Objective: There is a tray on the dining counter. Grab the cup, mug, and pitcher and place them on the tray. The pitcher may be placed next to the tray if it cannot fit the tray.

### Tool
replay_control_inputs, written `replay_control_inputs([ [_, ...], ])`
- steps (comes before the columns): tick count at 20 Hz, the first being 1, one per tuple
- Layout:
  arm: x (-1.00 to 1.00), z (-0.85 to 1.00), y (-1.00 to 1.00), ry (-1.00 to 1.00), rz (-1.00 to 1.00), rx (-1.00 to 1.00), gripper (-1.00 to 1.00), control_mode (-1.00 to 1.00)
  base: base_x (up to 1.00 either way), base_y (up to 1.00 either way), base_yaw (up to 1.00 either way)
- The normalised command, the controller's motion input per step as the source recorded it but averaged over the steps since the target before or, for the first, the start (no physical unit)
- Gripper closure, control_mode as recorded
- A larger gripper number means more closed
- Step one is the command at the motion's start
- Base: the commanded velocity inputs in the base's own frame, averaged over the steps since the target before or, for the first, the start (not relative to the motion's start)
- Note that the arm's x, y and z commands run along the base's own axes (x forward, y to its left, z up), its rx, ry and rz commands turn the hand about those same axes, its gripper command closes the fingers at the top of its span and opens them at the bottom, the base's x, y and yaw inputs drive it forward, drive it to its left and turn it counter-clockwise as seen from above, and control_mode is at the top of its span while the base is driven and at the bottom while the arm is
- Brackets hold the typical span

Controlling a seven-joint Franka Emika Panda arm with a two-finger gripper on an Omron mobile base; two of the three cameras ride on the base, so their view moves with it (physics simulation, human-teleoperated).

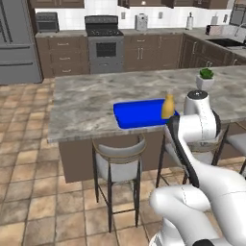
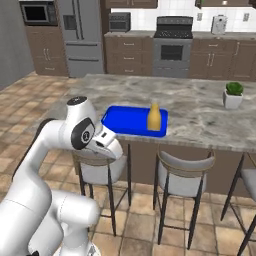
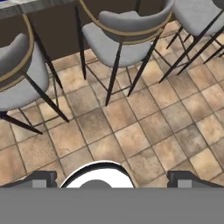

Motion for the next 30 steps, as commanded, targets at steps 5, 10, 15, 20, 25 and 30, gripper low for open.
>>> replay_control_inputs([
  [5,0.0,0.0,0.0,0.0,0.0,0.0,-1.0,1.0,-0.12,0.89,0.0],
  [10,0.0,0.0,0.0,0.0,0.0,0.0,-1.0,1.0,-0.04,0.91,0.0],
  [15,0.0,0.0,0.0,0.0,0.0,0.0,-1.0,1.0,0.0,0.93,0.0],
  [20,0.0,0.0,0.0,0.0,0.0,0.0,-1.0,1.0,0.01,0.93,0.0],
  [25,0.0,0.0,0.0,0.0,0.0,0.0,-1.0,1.0,0.13,0.9,-0.05],
  [30,0.0,0.0,0.0,0.0,0.0,0.0,-1.0,1.0,0.23,0.9,-0.05],
])
